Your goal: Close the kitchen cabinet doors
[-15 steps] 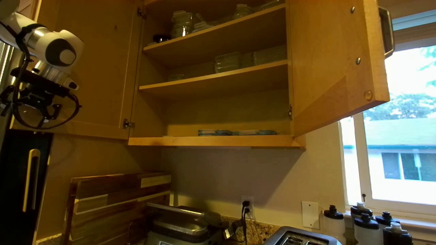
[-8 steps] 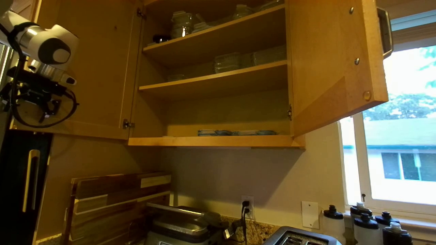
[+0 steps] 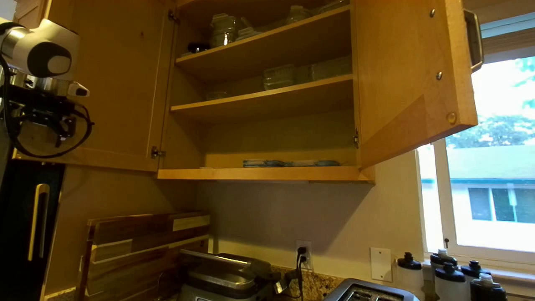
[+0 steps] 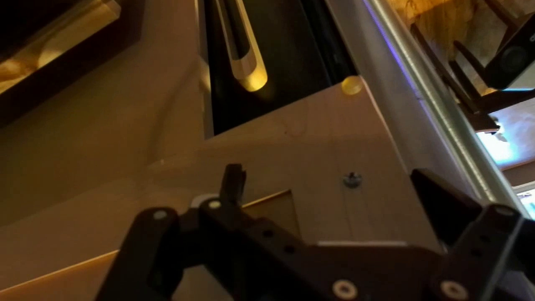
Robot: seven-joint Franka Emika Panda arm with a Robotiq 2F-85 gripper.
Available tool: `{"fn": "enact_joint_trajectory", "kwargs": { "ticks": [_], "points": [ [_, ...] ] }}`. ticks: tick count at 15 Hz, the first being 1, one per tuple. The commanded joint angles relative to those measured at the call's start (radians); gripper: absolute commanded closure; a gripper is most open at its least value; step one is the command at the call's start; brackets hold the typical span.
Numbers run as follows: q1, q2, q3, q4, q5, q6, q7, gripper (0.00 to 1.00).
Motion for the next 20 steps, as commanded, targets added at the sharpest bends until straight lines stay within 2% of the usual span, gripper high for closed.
{"fn": "enact_joint_trajectory", "kwargs": {
  "ticks": [1, 6, 12, 20],
  "points": [
    [-0.039, -0.053, 0.000, -0.063, -0.075, 0.104, 0.079, 0.00],
    [-0.055, -0.091, -0.016, -0.093, -0.141, 0.092, 0.149, 0.00],
    [-0.075, -0.137, -0.074, -0.126, -0.151, 0.040, 0.161, 0.00],
    [-0.131, -0.180, -0.187, -0.100, -0.155, -0.160, 0.135, 0.00]
  ]
}}
